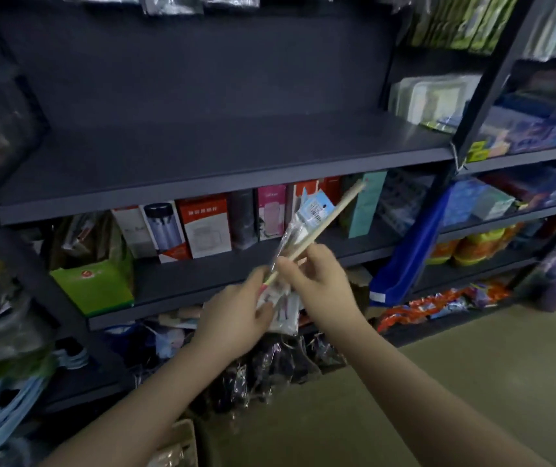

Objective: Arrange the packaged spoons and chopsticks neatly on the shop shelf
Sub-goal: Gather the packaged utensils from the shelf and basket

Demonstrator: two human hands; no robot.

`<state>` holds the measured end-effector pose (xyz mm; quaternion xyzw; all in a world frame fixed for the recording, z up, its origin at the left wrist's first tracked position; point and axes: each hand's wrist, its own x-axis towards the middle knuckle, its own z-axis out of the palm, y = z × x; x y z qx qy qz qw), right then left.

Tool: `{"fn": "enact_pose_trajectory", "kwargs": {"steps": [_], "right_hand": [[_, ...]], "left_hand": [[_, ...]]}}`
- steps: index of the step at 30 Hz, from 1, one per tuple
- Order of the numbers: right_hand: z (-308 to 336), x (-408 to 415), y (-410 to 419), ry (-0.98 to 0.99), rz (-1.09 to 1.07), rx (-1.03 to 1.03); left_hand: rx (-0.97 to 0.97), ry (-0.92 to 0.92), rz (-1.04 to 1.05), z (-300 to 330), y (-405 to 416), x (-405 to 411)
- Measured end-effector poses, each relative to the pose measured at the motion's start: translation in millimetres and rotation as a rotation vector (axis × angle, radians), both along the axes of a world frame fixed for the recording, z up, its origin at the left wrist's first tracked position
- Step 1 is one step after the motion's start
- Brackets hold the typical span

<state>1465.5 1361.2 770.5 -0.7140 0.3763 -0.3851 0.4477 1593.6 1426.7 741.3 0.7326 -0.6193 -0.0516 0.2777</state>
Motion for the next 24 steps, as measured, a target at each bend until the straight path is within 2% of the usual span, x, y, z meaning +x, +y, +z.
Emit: {"fn": "enact_pose_trajectory", "kwargs": {"steps": [2, 4, 12, 15, 16, 18, 20, 24], "right_hand": [[12, 9, -18, -0.015, 0.047, -0.047], [25, 16, -44, -0.030, 0.036, -0.055], [98, 20, -177, -0.408, -0.071, 0.230], [128, -9, -245, -0.631, -0.218, 0.309], [134, -22, -270, -0.599, -0.270, 0.295], [135, -47, -321, -0.317, -0.328, 0.223], [127, -67, -371, 0.176, -0.385, 0.083], [111, -87, -444, 1.009, -0.366, -0.139]], "left_hand": [[-0.064, -0.019, -0.012, 15, -27, 0], [-0.105, 0.049, -0.034, 30, -57, 3], [-0.076, 0.517, -0.158, 93, -185, 3], [-0.067, 0.729, -0.170, 103, -217, 5], [-0.071, 0.785, -0.176, 105, -227, 6], [-0.070, 0.842, -0.184, 110, -245, 7], [-0.057, 0.849, -0.177, 114, -265, 6], [-0.046, 0.919, -0.120, 116, -298, -10]]}}
